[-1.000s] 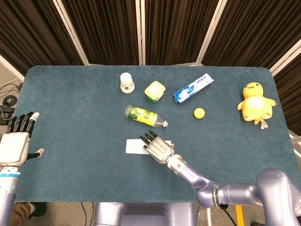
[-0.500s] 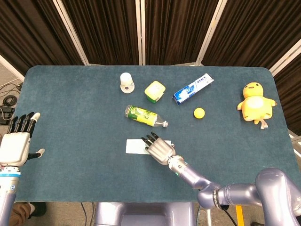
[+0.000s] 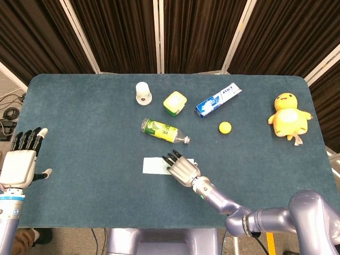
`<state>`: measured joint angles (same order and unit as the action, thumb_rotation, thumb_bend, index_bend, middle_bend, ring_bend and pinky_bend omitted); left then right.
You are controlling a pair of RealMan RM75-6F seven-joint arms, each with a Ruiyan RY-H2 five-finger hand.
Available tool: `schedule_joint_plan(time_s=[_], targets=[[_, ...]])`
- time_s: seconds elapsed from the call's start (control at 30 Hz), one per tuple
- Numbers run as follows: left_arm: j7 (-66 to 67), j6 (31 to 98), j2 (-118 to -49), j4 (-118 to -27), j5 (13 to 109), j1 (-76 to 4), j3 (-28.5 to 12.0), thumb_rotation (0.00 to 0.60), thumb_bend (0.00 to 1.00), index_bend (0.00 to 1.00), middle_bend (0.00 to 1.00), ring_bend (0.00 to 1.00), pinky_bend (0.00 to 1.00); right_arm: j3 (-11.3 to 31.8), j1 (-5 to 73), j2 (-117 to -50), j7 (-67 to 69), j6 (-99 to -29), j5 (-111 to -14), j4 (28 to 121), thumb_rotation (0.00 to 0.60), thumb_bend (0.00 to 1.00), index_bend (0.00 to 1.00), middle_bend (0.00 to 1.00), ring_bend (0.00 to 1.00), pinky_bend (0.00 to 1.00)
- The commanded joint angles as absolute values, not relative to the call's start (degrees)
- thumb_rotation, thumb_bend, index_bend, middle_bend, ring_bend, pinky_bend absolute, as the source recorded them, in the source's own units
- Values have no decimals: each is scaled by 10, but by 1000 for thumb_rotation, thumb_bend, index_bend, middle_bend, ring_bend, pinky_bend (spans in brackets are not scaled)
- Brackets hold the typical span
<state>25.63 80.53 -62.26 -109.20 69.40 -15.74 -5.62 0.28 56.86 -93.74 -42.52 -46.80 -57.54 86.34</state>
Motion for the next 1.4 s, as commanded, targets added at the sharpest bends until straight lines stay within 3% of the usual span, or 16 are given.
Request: schedule_joint_plan(time_s=[0.03, 1.4], targets=[[256, 805, -622, -1092, 694, -157, -57, 600, 0, 0, 0, 0, 0, 3, 569, -938, -425, -469, -576, 861, 600, 802, 388, 0, 0, 0], [242, 795, -615, -1097, 701, -154, -58, 600, 0, 0, 0, 0, 0, 4, 576, -936, -462, -486, -560, 876, 600, 802, 420, 0, 0, 0]])
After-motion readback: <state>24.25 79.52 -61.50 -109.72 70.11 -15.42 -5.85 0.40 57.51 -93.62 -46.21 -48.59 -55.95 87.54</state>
